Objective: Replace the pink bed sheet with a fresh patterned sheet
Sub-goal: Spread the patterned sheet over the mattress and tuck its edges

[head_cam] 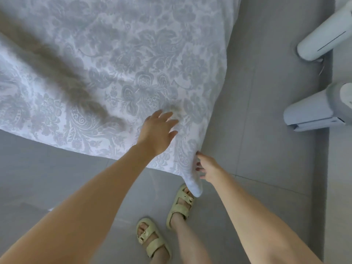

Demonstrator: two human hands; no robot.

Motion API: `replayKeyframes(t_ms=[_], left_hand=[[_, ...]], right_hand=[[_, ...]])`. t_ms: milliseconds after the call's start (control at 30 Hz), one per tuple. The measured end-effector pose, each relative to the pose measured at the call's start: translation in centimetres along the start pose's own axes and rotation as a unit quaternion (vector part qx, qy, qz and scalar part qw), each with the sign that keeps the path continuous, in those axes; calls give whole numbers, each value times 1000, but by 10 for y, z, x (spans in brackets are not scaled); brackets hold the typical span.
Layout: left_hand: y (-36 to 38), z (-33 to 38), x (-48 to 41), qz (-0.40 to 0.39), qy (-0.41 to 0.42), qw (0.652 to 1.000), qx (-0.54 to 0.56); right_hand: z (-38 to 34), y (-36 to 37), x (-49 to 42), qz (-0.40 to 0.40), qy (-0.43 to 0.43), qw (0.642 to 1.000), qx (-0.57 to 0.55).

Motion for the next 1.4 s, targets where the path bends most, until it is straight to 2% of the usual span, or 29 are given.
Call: replayKeyframes(t_ms=[33, 100, 167, 233, 367, 500, 600, 700, 733, 800, 833, 900, 1033, 1067, 1167, 1267, 1333, 1400], left_hand=[[3, 5, -9, -25, 26, 999, -8], [13, 18, -36, -80, 82, 992, -52], [21, 25, -52, -106, 144, 979, -94], [29, 36, -68, -135, 208, 961, -126], [45, 56, -81, -239, 311, 894, -215], [53, 76, -87, -306, 409, 837, -198], [66, 74, -90, -375, 445, 775, -246], [74, 72, -94, -373, 511, 729, -263], [78, 72, -95, -376, 541, 705, -262], [77, 67, -93, -375, 570, 691, -237], [79, 67, -92, -378, 590, 676, -226], [74, 60, -91, -366, 615, 666, -209], [73, 63, -92, -360, 651, 635, -209], [73, 67, -92, -357, 657, 631, -207], [77, 77, -94, -341, 666, 633, -199], [89, 89, -100, -374, 632, 640, -226], [101, 98, -103, -396, 621, 618, -274], [111, 103, -103, -407, 624, 591, -311]], right_hand=[[1, 6, -3, -29, 14, 999, -17], [3, 3, -19, -24, 9, 999, -21], [1, 2, -27, 42, -67, 994, 75], [-1, 1, -26, 116, -126, 969, 179], [9, -24, -12, 204, -176, 921, 281], [39, -61, 4, 277, -151, 930, 188], [54, -42, 18, 252, -122, 958, 51], [77, -2, 36, 189, -91, 970, -124], [82, 17, 35, 145, -66, 968, -195], [71, 53, 37, 18, -45, 958, -283], [62, 69, 40, -22, -48, 941, -335], [40, 84, 46, -64, -60, 880, -466], [26, 86, 49, -87, -36, 759, -645], [26, 86, 50, -88, -38, 743, -662], [29, 94, 54, -89, -55, 729, -676], [33, 94, 46, -68, -56, 756, -649], [36, 89, 32, -31, -44, 794, -605], [39, 81, 24, 7, -48, 795, -604]])
Point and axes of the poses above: each hand's wrist, its own x-axis away from the middle knuckle, its own y-axis out of the palm, z = x × y, the point moved 5 cm from there along -x, towards the middle knuckle, and after that the axes turned 12 degrees about y, right-handed, at the moved point
